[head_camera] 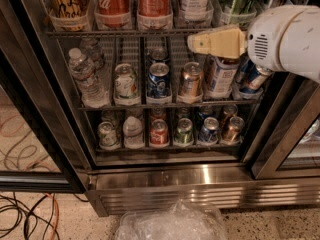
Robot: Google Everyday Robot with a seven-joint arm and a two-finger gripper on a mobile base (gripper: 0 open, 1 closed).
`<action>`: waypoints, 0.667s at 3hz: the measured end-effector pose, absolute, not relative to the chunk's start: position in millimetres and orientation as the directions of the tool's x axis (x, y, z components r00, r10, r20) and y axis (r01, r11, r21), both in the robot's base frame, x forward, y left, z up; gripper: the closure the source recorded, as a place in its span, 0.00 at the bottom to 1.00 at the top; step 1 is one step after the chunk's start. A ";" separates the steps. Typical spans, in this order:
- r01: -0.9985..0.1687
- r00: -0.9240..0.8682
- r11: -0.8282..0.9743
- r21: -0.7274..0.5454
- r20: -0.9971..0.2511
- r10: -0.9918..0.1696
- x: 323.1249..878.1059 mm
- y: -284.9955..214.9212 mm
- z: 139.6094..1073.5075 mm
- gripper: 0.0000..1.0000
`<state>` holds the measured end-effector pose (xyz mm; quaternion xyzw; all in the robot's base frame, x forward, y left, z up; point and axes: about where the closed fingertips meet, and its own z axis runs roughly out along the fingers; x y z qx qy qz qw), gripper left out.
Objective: Pick green can from top shelf of fridge
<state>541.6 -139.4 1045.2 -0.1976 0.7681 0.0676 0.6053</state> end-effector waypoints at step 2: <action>-0.222 -0.047 0.968 -0.117 -0.990 -0.131 548.3 -167.6 1072.4 0.04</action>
Offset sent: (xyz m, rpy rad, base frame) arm 0.0181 -0.0350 0.0407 0.1137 -0.2639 -0.2508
